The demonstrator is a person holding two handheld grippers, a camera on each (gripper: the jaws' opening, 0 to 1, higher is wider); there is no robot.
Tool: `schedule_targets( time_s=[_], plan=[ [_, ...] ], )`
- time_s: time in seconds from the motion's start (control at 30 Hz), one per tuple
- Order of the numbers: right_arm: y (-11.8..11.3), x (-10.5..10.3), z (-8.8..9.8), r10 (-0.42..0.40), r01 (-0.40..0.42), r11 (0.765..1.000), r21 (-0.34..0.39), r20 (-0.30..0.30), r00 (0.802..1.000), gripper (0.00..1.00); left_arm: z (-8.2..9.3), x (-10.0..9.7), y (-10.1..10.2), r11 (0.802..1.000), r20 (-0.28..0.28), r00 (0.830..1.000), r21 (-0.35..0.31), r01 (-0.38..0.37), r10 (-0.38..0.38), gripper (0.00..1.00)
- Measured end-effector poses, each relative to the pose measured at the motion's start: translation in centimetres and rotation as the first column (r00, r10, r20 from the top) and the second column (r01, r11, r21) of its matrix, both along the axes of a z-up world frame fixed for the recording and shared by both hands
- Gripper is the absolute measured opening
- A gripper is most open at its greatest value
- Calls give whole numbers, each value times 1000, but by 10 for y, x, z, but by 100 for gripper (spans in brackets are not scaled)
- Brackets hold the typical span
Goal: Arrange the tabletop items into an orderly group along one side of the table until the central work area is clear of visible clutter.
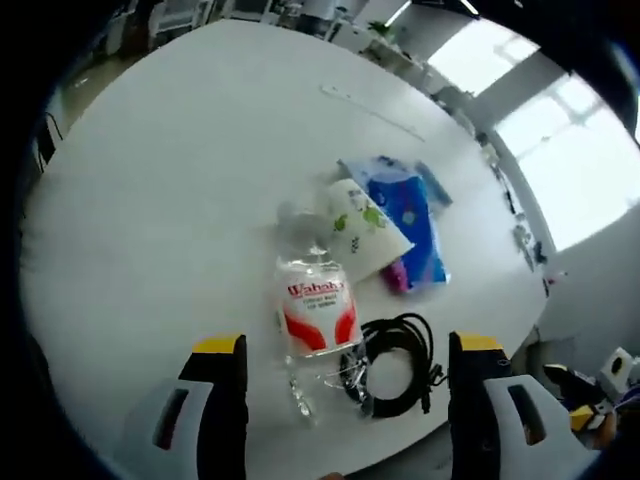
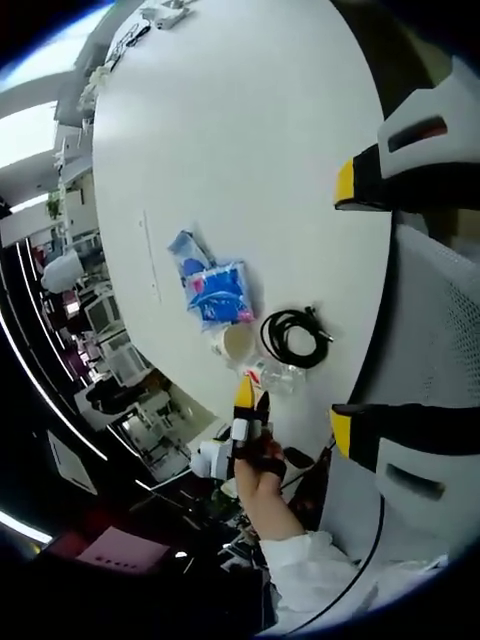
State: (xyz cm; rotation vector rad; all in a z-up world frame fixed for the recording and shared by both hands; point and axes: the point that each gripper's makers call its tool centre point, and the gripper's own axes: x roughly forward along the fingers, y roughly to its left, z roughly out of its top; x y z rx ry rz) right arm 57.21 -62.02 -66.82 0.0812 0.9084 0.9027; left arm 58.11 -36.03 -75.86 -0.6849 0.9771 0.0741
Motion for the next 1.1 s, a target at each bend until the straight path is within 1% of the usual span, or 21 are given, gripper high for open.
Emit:
schedule_targets(
  time_s=[0.13, 0.2, 0.27, 0.37, 0.43, 0.47, 0.53, 0.7, 0.73, 0.83, 0.93, 1.0, 1.1],
  plan=[
    [3, -1, 2, -4, 4, 1000, 14, -2, 1000, 76, -6, -1, 2, 1000, -21, 1000, 11, 6, -6, 79],
    [3, -2, 2, -8, 8, 1000, 17, -2, 1000, 76, -8, 0, 3, 1000, -23, 1000, 7, 0, 0, 79],
    [2, -3, 0, -11, 12, 1000, 20, -15, 1000, 76, -9, 3, 3, 1000, -19, 1000, -4, -5, 5, 79],
    [2, -4, -2, -23, 24, 999, 27, -30, 999, 76, -12, 6, 5, 999, -27, 999, -7, -34, 33, 80],
    [2, -5, -2, -35, 37, 999, 36, -39, 999, 76, -13, 8, 7, 999, -20, 998, -3, -51, 51, 81],
    [2, -5, -3, -47, 48, 998, 40, -45, 998, 76, -14, 9, 7, 998, -15, 998, -12, -58, 57, 80],
    [2, -6, -4, -55, 57, 998, 41, -50, 997, 75, -17, 9, 5, 998, -25, 998, -27, -59, 58, 80],
    [0, -6, -4, -56, 58, 998, 32, -47, 997, 75, -24, 10, 5, 996, -40, 996, -21, -83, 82, 79],
    [0, -6, -4, -58, 59, 998, 32, -47, 997, 75, -24, 11, 8, 996, -33, 995, -5, -92, 92, 77],
    [1, -5, -4, -58, 60, 998, 33, -46, 997, 75, -24, 13, 9, 993, -33, 992, -5, -118, 118, 76],
    [3, -5, -5, -58, 59, 998, 30, -47, 997, 75, -25, 14, 11, 992, -42, 991, 14, -127, 127, 74],
    [3, -5, -5, -58, 59, 998, 28, -46, 997, 75, -25, 16, 11, 989, -41, 989, 34, -141, 142, 75],
    [3, -4, -5, -63, 64, 998, 27, -47, 997, 75, -27, 15, 10, 985, -51, 987, 88, -149, 153, 75]
  ],
)
